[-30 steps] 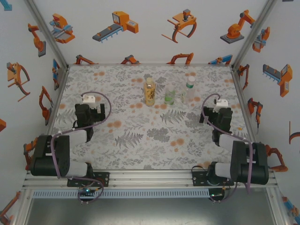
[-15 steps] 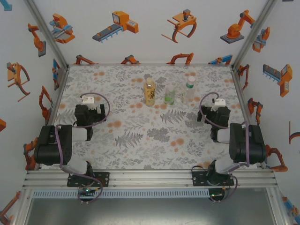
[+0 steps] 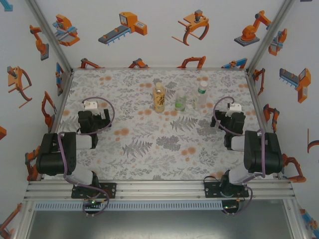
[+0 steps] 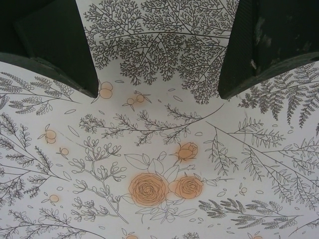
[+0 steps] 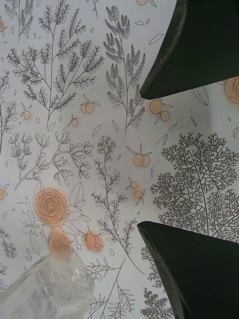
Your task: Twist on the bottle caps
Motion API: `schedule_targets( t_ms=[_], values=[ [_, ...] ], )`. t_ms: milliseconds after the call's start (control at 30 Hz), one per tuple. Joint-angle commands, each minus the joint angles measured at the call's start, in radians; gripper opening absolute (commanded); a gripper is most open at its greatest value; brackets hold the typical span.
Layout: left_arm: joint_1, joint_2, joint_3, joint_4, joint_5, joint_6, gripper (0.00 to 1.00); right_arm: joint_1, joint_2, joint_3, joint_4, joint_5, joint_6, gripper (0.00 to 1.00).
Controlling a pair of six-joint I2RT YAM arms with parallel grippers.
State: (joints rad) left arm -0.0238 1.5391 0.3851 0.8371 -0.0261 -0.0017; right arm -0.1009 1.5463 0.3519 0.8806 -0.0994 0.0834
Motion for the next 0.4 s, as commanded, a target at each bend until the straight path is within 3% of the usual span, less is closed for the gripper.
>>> schedule_targets(
  t_ms=[0, 367],
  values=[
    [0.002, 0.001, 0.021, 0.0, -0.002, -0.02, 0.97, -0.005, -0.002, 0.018, 0.026, 0.0, 0.015, 0.99],
    [0.002, 0.001, 0.02, -0.001, -0.002, -0.021, 0.97, 0.006, -0.004, 0.024, 0.007, 0.005, -0.001, 0.99]
  ],
)
